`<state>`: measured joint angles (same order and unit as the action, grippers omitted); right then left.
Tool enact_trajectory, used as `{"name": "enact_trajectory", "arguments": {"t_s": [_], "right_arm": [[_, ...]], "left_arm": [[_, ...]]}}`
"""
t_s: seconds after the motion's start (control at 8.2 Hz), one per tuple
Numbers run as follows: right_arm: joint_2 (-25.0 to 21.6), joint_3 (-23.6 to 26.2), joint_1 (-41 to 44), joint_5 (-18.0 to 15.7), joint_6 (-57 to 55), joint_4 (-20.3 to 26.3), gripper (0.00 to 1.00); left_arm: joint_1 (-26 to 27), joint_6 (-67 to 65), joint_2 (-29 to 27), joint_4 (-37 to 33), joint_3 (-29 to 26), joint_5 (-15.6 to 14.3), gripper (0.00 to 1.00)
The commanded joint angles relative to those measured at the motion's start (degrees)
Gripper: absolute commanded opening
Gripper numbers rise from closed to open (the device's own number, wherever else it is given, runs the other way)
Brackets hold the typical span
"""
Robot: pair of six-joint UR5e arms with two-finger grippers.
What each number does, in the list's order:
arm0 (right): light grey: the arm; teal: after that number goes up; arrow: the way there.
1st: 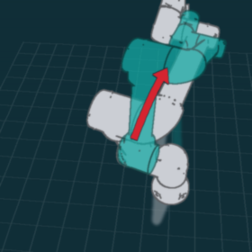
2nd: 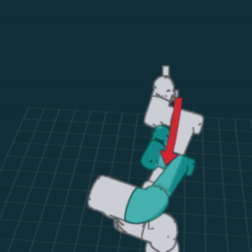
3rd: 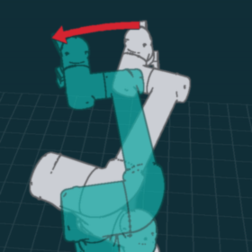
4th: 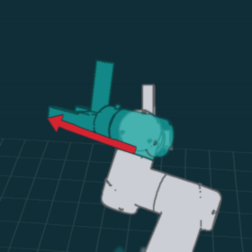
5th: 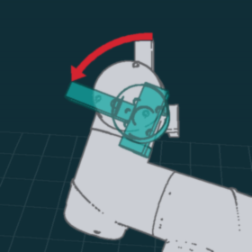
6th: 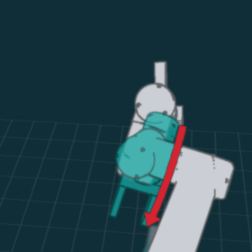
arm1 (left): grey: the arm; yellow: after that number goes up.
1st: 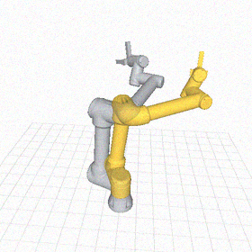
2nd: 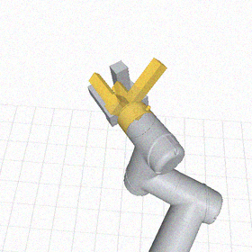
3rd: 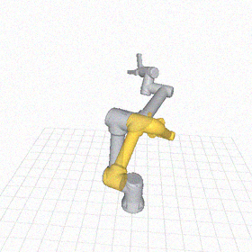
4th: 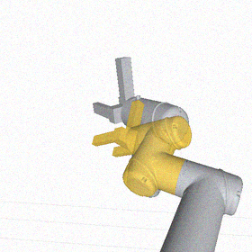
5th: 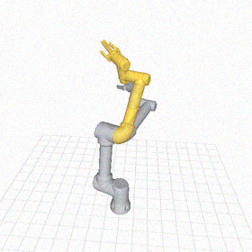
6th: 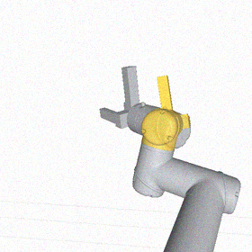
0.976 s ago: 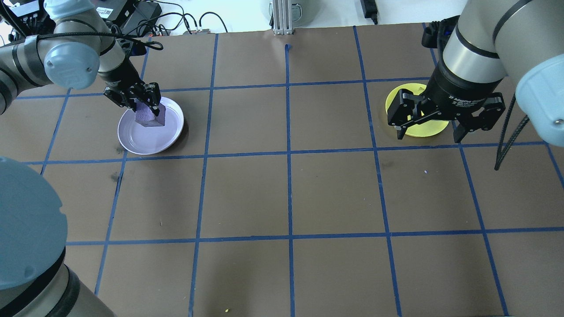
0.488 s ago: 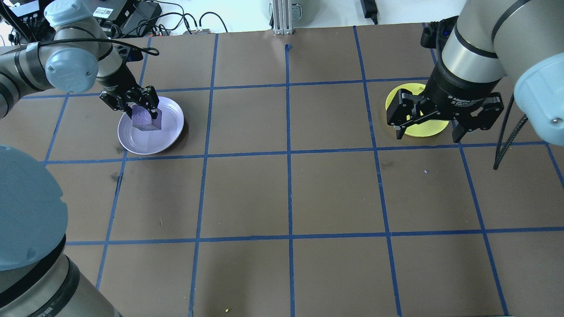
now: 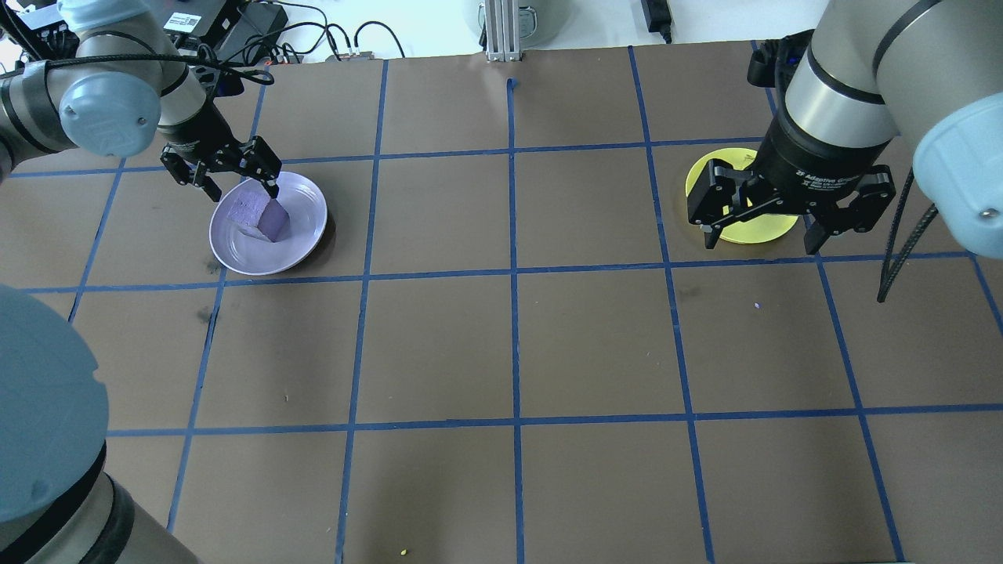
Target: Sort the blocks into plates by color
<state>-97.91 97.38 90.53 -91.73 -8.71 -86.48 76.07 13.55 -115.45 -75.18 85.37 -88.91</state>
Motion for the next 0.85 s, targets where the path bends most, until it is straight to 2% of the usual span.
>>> {"name": "enact_trajectory", "arguments": {"t_s": [0.0, 0.37, 0.73], "right_arm": [[0.0, 0.0, 0.0, 0.1, -0.1, 0.1, 1.00], [-0.1, 0.0, 0.0, 0.1, -0.1, 0.3, 1.00], [-0.5, 0.0, 0.0, 0.1, -0.1, 0.2, 1.00]], "left_arm": [[2.3, -8.7, 7.4, -4.2, 0.5, 0.1, 1.00], [9.7, -15.8, 15.7, -4.2, 1.0, 0.0, 1.00], [10.1, -15.4, 18.4, -4.3, 1.1, 0.2, 1.00]]}}
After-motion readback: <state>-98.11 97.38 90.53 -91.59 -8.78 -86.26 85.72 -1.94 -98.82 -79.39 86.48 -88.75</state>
